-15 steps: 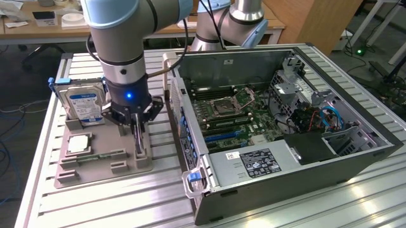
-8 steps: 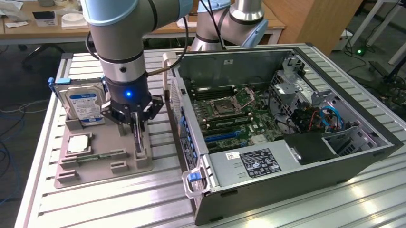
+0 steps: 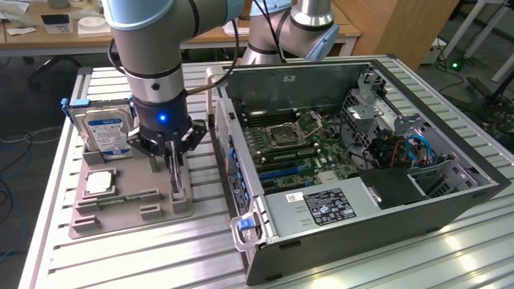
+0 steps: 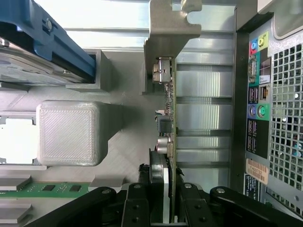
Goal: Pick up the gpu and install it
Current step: 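Pick up the gpu and move the gpu toward the slot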
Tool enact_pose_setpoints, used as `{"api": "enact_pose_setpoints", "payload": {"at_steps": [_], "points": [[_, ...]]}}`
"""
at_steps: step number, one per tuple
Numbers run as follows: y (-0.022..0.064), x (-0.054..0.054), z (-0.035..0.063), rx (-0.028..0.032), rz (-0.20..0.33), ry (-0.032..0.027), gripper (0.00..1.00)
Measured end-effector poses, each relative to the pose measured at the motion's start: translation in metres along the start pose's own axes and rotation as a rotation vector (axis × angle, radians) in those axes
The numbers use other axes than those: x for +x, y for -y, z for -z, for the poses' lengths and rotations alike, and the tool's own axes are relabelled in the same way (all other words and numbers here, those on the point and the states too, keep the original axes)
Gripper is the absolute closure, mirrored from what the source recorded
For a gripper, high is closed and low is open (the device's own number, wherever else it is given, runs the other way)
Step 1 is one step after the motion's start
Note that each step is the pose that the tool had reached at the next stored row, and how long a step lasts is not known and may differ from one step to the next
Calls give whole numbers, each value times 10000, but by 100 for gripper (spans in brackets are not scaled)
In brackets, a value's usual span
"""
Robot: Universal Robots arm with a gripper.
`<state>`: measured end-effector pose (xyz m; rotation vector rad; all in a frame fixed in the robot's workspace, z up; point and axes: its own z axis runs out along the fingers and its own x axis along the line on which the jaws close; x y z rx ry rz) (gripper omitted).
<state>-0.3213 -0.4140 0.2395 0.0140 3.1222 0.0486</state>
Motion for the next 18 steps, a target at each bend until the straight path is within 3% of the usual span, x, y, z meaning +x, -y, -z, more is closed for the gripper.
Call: {"api": "enact_pose_setpoints", "payload": {"at_steps": [18], "points": [[-2,-2,73,0,0,0,72]]}}
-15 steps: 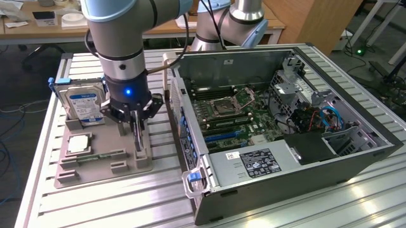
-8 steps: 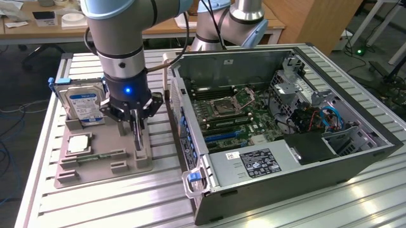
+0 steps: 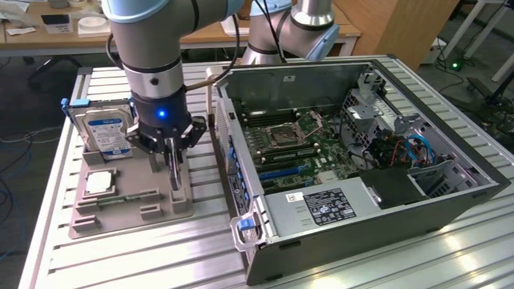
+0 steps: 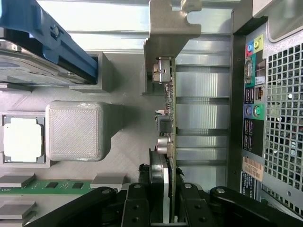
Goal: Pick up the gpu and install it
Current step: 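Pick up the gpu and move the gpu toward the slot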
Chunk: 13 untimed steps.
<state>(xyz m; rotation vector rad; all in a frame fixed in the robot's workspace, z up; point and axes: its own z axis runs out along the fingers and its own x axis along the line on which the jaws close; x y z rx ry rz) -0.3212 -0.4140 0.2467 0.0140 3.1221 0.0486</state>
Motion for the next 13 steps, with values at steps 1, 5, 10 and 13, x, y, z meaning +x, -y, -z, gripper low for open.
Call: {"api": "enact_pose_setpoints", "payload": {"at_steps": [1,5,10,13], "points": [[0,0,2,0,0,0,72],[0,0,8,0,0,0,72],[0,0,12,0,0,0,72],[-1,0,14,0,0,0,72]]}}
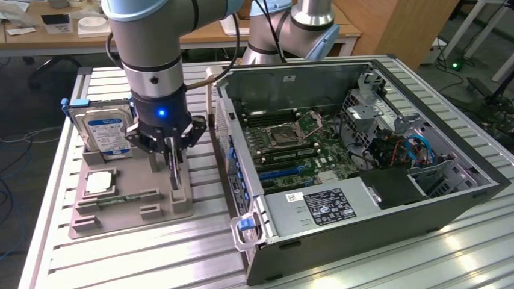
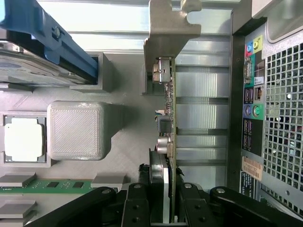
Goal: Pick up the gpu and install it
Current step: 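Pick up the gpu and move the gpu toward the slot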
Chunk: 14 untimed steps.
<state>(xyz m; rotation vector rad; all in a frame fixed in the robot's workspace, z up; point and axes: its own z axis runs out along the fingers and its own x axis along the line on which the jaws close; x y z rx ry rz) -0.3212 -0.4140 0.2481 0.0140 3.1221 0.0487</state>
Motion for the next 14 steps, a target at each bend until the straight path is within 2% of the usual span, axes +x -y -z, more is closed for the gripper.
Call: {"api": "enact_pose_setpoints", "payload": {"at_steps": [3,5,14], "points": [[0,0,14,1,0,-2,72],[-3,-2,89,0,1,0,72],[-5,-3,154,0,1,0,72]]}}
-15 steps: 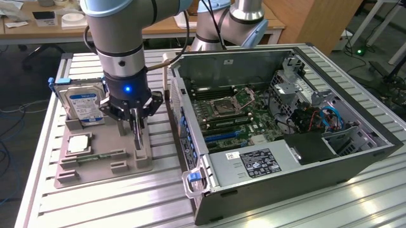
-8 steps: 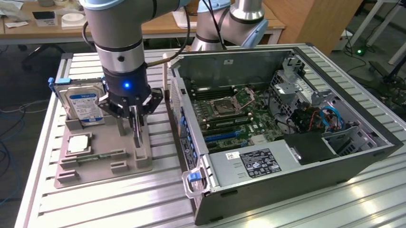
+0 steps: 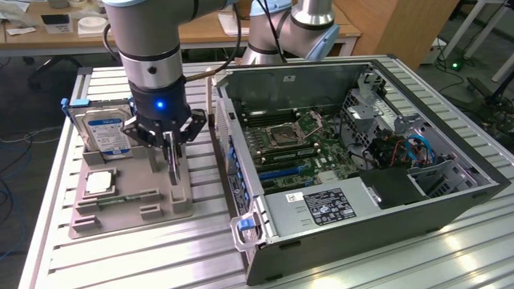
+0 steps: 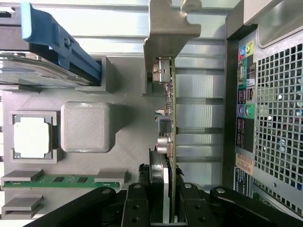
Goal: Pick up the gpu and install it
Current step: 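Pick up the gpu and move the gpu toward the slot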
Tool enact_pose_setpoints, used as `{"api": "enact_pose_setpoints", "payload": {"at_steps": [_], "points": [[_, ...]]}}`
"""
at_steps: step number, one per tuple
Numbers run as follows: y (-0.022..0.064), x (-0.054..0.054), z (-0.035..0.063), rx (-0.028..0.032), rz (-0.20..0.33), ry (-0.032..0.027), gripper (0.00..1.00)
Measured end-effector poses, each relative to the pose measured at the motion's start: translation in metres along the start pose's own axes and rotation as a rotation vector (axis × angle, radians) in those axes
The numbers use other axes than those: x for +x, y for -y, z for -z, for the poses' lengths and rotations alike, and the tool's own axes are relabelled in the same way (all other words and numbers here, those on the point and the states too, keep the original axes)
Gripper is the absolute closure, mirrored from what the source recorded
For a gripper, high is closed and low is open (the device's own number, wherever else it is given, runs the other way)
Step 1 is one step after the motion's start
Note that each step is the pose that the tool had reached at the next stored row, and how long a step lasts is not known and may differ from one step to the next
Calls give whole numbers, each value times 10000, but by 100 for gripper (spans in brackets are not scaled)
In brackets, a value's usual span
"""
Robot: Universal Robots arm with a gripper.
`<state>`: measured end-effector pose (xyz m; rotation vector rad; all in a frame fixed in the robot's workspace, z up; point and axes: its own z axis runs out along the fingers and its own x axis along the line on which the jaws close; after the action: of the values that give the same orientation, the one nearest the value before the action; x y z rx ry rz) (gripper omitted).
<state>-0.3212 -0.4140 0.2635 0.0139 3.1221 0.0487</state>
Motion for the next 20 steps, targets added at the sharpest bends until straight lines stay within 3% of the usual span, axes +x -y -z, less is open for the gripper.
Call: {"api": "enact_pose_setpoints", "payload": {"at_steps": [20], "points": [[-3,-2,82,0,-1,1,72]]}}
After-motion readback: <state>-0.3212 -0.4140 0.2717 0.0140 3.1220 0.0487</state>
